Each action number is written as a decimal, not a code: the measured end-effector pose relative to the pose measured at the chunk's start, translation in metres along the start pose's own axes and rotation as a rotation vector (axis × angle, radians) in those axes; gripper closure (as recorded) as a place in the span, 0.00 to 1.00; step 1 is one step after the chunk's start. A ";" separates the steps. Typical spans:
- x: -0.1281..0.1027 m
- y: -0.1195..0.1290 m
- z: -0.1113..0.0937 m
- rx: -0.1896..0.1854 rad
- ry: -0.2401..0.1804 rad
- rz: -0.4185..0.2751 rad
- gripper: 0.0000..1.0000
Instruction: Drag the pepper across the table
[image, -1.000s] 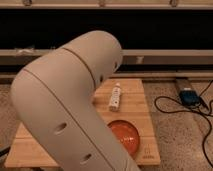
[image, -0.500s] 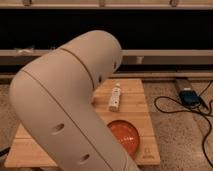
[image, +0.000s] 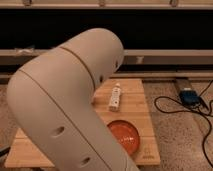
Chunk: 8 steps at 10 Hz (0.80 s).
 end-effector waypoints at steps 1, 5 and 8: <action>-0.002 0.003 -0.001 -0.004 -0.010 -0.006 1.00; -0.013 0.017 -0.003 -0.018 -0.044 -0.025 1.00; -0.024 0.026 -0.003 -0.026 -0.062 -0.034 1.00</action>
